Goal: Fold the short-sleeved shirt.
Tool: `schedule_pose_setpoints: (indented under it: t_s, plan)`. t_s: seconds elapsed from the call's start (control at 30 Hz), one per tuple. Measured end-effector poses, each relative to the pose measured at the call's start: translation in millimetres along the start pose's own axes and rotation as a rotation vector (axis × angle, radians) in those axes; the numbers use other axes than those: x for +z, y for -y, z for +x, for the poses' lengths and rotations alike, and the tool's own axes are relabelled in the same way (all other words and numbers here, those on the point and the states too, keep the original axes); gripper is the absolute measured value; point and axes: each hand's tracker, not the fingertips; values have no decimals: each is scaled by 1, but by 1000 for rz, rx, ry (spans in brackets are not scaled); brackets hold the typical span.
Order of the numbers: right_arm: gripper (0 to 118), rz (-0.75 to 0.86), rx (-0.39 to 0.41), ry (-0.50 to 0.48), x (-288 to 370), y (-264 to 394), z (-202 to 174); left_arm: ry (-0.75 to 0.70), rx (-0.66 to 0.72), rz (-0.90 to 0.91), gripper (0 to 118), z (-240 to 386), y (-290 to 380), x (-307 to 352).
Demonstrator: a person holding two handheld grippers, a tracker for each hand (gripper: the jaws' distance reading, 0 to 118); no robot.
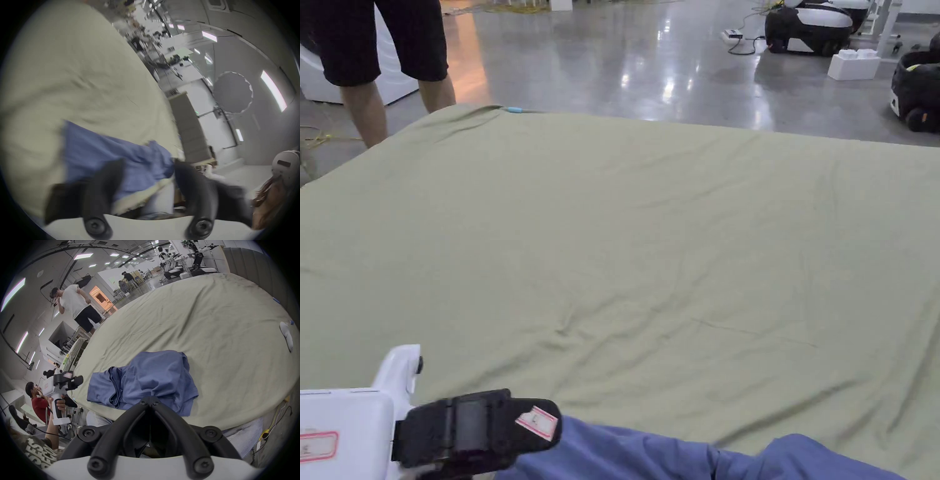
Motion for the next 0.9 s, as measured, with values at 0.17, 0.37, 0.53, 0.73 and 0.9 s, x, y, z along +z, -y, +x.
schedule_pose_setpoints:
  t_s: [0.17,0.37,0.53,0.73,0.9]
  plan:
    - [2,-38,36,3,-9,1,-15,-16,226,-111,118,-69,1,-4]
    - [2,-50,42,-27,-12,1,-26,170,84,-140,118,-58,15,-62]
    - [2,-47,59,-17,-10,-1,-31,192,79,-198,118,-38,22,-100]
    - [2,-23,60,-22,0,-2,-31,120,366,-203,19,-65,23,-95]
    - [2,-16,68,-10,3,-3,-32,30,349,-167,19,-41,26,-64]
